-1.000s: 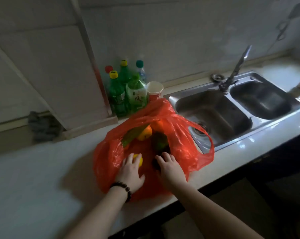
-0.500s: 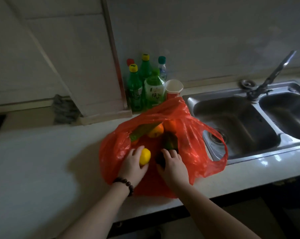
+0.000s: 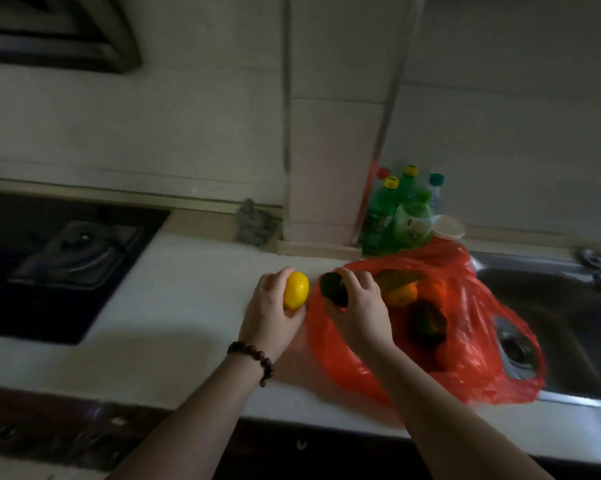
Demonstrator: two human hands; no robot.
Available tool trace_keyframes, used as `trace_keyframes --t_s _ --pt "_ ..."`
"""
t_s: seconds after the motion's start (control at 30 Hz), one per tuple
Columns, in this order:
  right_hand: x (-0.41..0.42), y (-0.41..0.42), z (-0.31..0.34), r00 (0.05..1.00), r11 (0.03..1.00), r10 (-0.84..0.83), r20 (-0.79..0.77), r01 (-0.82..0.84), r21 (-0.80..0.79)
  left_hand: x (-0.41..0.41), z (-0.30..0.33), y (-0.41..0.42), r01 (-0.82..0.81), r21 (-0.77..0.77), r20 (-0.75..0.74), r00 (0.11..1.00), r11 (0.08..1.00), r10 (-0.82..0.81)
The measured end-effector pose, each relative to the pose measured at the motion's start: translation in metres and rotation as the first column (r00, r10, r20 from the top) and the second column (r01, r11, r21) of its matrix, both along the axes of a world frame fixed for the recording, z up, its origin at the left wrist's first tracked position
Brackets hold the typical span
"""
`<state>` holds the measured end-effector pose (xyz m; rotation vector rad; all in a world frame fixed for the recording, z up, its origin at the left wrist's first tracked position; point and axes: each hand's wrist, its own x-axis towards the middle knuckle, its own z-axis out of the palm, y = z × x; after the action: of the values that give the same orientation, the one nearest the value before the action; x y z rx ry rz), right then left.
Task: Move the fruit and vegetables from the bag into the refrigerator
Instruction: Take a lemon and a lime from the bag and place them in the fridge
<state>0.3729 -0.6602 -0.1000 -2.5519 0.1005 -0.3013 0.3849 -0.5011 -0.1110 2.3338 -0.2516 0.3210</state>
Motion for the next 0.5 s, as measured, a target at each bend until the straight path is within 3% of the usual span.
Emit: trace_keyframes --t_s 0.23,0.5 --pt "-0.017 0.173 0.025 0.940 0.940 0.329 0.084 -0.335 0.059 -0.061 0.021 0.169 -0.299 0.017 0.016 0.954 0.954 0.299" --pt "-0.057 0.400 0.037 0.736 0.741 0.662 0.143 -0.671 0.026 -0.150 0.039 0.379 -0.638 0.007 0.004 0.770 0.770 0.638"
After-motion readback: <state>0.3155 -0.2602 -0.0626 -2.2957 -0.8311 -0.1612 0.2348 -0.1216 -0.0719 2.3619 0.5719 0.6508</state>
